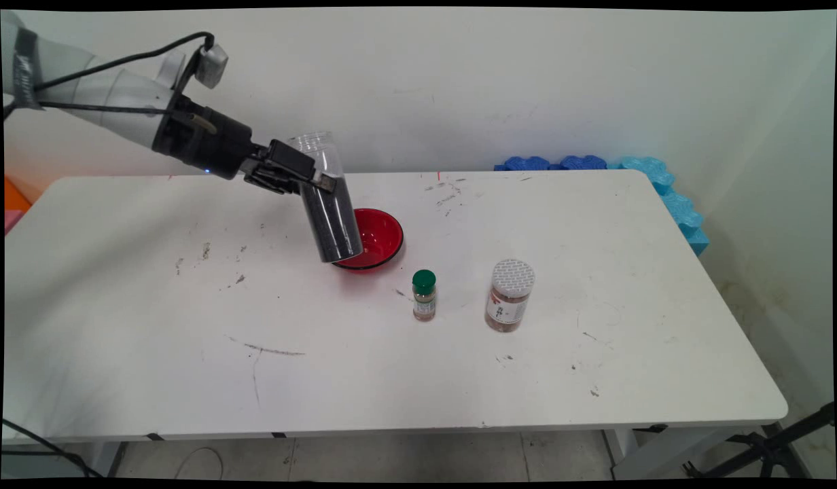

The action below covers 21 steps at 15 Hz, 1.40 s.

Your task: Pour the black seasoning powder in the red bowl

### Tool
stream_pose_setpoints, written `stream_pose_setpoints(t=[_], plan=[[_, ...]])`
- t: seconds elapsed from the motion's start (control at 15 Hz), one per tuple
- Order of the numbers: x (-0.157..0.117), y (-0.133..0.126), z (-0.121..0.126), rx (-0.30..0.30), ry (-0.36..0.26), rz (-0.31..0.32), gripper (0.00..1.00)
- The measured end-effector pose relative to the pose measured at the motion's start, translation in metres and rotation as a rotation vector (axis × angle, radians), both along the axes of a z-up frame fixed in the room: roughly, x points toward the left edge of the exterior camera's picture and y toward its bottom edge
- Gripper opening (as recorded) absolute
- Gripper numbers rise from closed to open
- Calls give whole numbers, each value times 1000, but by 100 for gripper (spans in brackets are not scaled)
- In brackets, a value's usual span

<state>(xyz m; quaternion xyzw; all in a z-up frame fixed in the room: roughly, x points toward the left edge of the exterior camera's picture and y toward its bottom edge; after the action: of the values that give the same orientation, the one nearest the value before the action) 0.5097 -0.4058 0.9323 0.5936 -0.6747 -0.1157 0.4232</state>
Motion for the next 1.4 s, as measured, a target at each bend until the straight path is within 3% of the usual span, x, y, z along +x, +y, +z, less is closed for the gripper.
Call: stream_pose_setpoints(t=[0.8, 1.4], plan=[[-14, -10, -30, 281, 167, 207, 0], [-33, -9, -42, 445, 281, 259, 0]])
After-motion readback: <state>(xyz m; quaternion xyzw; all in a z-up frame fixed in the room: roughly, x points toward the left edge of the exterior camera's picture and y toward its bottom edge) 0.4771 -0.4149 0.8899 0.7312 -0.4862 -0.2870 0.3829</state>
